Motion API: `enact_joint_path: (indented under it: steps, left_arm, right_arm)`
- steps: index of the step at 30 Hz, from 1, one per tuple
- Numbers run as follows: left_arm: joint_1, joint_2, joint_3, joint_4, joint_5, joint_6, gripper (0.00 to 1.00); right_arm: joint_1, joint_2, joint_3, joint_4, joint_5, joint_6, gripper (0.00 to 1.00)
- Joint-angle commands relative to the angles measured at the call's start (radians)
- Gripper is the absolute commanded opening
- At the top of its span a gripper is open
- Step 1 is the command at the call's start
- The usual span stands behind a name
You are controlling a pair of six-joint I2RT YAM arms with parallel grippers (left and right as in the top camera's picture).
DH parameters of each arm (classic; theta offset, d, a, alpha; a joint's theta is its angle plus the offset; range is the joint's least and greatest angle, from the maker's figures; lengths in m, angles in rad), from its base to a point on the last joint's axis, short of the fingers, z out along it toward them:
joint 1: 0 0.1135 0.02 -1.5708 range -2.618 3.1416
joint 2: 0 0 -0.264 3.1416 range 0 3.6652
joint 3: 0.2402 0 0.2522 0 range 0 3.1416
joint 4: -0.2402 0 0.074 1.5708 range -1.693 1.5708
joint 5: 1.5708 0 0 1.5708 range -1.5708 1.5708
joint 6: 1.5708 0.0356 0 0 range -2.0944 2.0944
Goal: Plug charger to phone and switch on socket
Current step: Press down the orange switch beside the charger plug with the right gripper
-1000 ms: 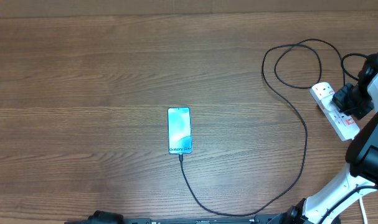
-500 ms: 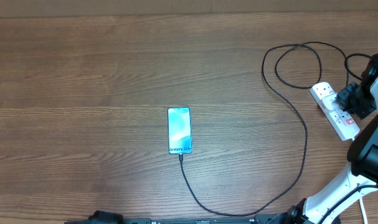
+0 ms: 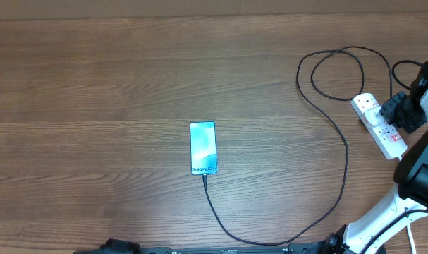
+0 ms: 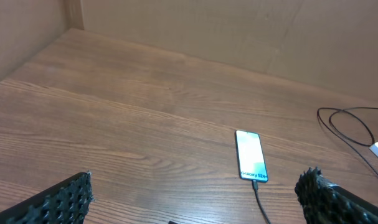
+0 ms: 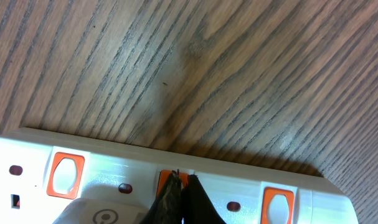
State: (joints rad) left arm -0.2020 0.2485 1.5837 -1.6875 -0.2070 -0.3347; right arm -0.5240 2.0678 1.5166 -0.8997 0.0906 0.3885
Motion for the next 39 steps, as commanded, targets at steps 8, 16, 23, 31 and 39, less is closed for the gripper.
enact_joint_path:
  steps: [8,16,23,31,39]
  left_arm:
    - [0.007,-0.014,-0.003,-0.002,-0.01,-0.005,1.0]
    - [0.007,-0.014,-0.003,-0.002,-0.01,-0.005,1.0]
    - [0.007,-0.014,-0.003,-0.002,-0.01,-0.005,1.0]
    - [0.007,-0.014,-0.003,-0.002,-0.01,-0.005,1.0]
    - [0.007,-0.014,-0.003,-0.002,-0.01,-0.005,1.0]
  right_arm:
    - [0.015,0.018,0.022,-0.011,-0.042,-0.004,0.04]
    - [0.052,0.018,0.013,-0.04,-0.04,-0.004,0.04]
    - [0.055,0.018,-0.056,0.013,-0.016,-0.003,0.04]
    - [0.066,0.018,-0.074,0.008,-0.06,0.007,0.04]
    - [0.088,0.014,-0.066,0.0,-0.06,0.004,0.04]
